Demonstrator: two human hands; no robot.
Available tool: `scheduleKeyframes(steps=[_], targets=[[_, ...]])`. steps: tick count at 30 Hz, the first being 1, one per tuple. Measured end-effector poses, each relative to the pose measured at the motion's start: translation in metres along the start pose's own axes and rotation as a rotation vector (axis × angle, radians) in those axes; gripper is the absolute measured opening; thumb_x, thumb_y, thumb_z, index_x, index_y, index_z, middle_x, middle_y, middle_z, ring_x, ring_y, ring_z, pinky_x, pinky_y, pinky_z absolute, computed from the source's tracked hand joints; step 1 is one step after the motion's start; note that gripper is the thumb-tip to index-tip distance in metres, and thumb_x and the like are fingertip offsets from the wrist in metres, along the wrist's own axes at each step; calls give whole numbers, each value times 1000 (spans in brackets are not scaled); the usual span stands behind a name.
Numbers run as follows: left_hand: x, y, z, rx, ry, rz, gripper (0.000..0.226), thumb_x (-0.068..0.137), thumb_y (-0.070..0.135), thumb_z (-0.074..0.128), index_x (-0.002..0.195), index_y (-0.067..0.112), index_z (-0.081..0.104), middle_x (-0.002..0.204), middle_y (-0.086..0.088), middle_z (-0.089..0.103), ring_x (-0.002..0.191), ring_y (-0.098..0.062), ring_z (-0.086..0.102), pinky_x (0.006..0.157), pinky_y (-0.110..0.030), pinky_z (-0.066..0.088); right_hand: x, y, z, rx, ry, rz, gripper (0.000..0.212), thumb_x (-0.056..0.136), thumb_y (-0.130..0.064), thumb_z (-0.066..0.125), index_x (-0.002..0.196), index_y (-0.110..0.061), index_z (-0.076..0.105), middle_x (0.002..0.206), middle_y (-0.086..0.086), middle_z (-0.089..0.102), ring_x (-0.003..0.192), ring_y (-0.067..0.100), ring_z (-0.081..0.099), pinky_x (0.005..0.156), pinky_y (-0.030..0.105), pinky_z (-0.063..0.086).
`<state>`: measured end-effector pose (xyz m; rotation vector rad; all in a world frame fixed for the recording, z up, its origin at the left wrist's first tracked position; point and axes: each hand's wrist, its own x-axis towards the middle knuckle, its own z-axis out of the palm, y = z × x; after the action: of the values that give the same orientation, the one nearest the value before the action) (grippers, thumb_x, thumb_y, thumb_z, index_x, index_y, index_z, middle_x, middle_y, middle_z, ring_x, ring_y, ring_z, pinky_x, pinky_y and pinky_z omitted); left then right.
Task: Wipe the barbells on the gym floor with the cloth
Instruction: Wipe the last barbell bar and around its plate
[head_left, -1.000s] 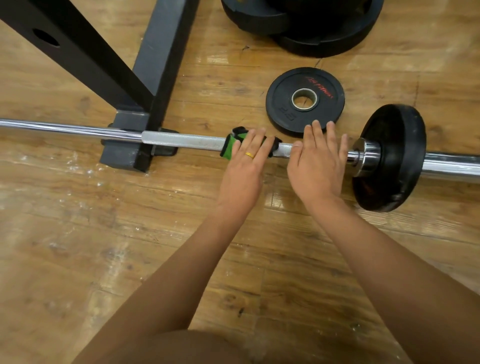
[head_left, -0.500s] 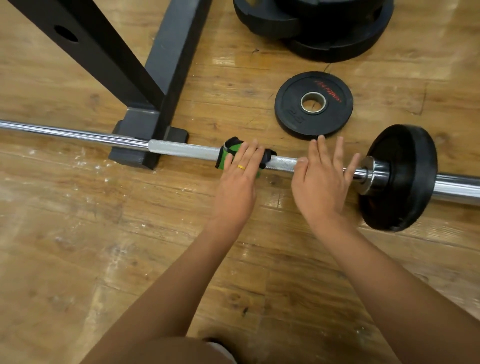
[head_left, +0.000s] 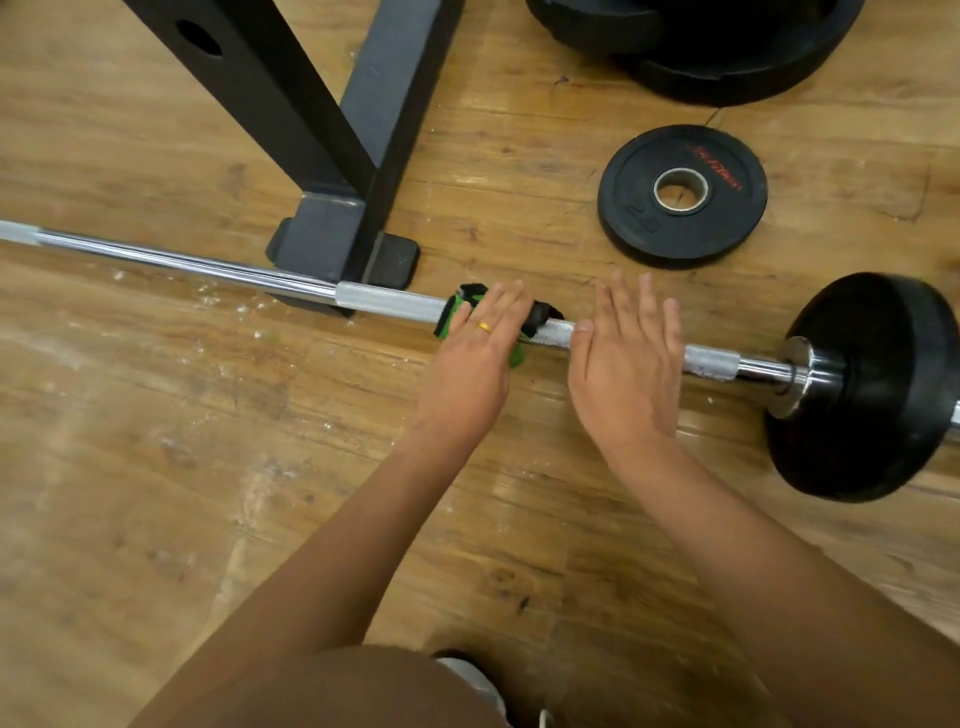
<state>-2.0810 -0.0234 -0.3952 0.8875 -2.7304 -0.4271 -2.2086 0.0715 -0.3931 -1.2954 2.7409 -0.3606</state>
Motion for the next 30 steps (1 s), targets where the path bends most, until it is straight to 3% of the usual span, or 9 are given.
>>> scheduleKeyframes(steps=[2,6,9,12,14,19,21,25,30], targets=[[-2,-16,-8,-1,14,-50,70,85,-15,47,150,11,43,157,-4,42,149,-20,32,122,-47,25,-7,0,0,6,4,-2,56,108,-35,18,154,-8,35,163,5,29,155,23,8,126,42,0],[-8,-40,-24,-96,141,-418,54,100,-6,42,150,14,43,157,-7,41,147,-25,26,120,-51,28,-18,-1,1,21,17,-4,56,107,-34,21,152,-8,41,162,5,32,155,24,11,126,45,3],[-22,-27,-21,-91,172,-261,54,93,-10,42,144,7,50,150,-13,50,143,-23,28,118,-53,29,-25,-4,-1,5,-23,4,58,106,-36,18,152,-9,40,162,4,31,155,24,9,125,49,3],[-41,-42,-14,9,43,3,72,81,-18,45,148,9,45,155,-7,45,147,-22,32,121,-43,22,-31,-12,-6,10,-89,23,61,106,-39,12,154,-10,36,163,2,28,155,22,3,123,55,-5],[-44,-65,-21,22,-2,21,83,78,-25,48,151,13,41,157,-4,43,149,-21,31,123,-40,20,-30,-19,-10,14,-143,-11,63,105,-40,8,155,-9,32,165,4,25,156,23,-1,121,57,-10],[-41,-79,-41,-92,109,-438,58,99,-6,40,151,20,43,156,-9,43,147,-33,31,112,-52,40,-23,-37,-10,-3,-264,-134,63,107,-42,8,159,-7,20,167,8,14,155,23,-6,123,50,-11],[-42,-61,-37,-81,95,-376,64,94,-11,42,151,18,44,157,-7,42,150,-30,28,116,-52,35,-29,-38,-7,-8,-266,-148,61,108,-39,12,159,-6,20,167,9,14,156,24,-2,126,47,-1],[-47,-30,-25,-28,-70,-22,81,79,-24,50,151,12,44,158,-4,41,149,-24,30,123,-41,15,-34,-35,-10,51,-300,-165,58,108,-36,17,158,-7,25,165,8,23,156,24,4,126,43,6],[-55,-29,-34,50,-152,-33,88,74,-28,48,152,12,41,158,-7,41,149,-24,31,123,-45,21,-36,-23,-21,102,-419,-265,58,108,-35,15,160,-9,15,168,6,13,155,19,-1,126,39,1]])
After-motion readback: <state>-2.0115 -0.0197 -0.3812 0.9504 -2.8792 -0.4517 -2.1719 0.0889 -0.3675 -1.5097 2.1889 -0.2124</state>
